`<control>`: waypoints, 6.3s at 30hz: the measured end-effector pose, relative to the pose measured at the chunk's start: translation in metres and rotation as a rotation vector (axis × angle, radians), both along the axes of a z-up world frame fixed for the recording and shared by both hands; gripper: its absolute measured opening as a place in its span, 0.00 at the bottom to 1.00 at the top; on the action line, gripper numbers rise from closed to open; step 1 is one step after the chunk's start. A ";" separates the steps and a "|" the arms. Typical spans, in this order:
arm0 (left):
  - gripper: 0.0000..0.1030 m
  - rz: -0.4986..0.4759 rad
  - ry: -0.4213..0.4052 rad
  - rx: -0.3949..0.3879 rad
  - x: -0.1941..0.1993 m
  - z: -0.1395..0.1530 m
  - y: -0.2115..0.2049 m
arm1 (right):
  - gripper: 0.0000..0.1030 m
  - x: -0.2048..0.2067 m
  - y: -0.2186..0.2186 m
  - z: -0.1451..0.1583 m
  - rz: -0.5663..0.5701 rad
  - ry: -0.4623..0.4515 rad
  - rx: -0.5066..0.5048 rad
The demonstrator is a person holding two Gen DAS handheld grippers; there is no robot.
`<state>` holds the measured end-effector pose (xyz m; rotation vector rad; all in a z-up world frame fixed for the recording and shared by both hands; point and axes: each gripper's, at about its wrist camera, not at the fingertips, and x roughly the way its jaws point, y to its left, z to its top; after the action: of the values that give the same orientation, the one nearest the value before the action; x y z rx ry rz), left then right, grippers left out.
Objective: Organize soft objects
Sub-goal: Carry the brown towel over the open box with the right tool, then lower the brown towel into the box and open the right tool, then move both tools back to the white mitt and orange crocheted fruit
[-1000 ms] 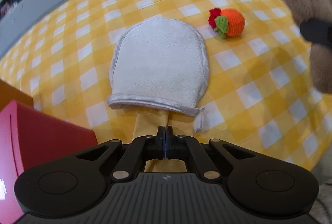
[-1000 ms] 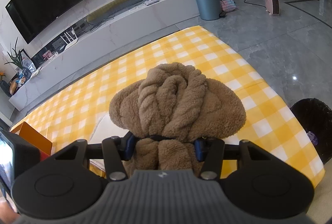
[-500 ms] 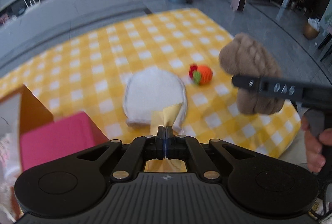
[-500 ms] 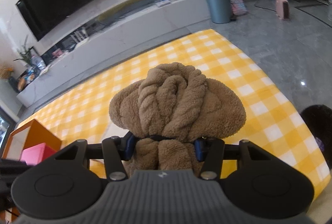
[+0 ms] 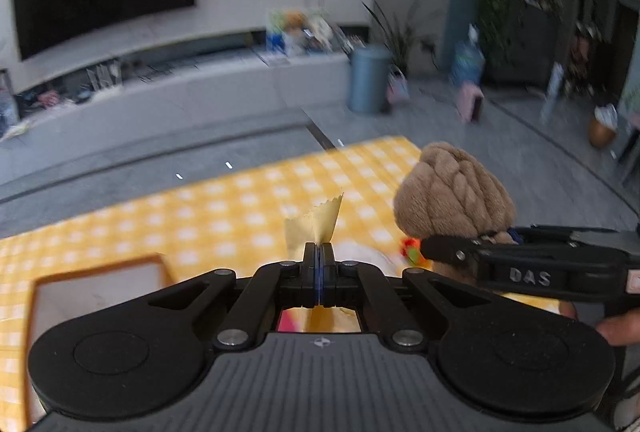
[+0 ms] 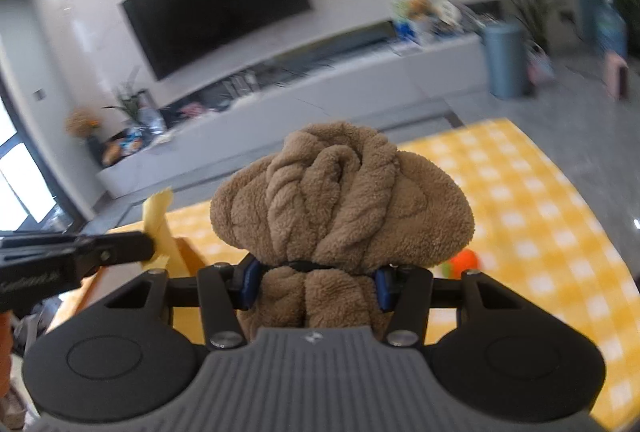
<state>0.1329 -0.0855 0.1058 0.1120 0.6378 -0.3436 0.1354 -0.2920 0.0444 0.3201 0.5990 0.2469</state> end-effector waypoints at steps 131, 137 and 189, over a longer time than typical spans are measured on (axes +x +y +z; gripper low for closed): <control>0.82 0.535 -0.027 -0.150 -0.067 -0.037 0.197 | 0.97 0.027 0.243 0.002 0.188 -0.051 -0.310; 0.82 0.466 -0.065 -0.086 -0.065 -0.019 0.154 | 0.97 0.014 0.191 0.022 0.127 -0.096 -0.275; 0.85 -0.136 0.435 0.220 0.121 -0.176 -0.131 | 0.48 0.155 -0.065 -0.167 -0.218 0.381 -0.190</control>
<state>0.2540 -0.2167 -0.0702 0.2971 1.1023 -0.4334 0.2901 -0.3572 -0.1226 0.2473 0.9494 -0.0846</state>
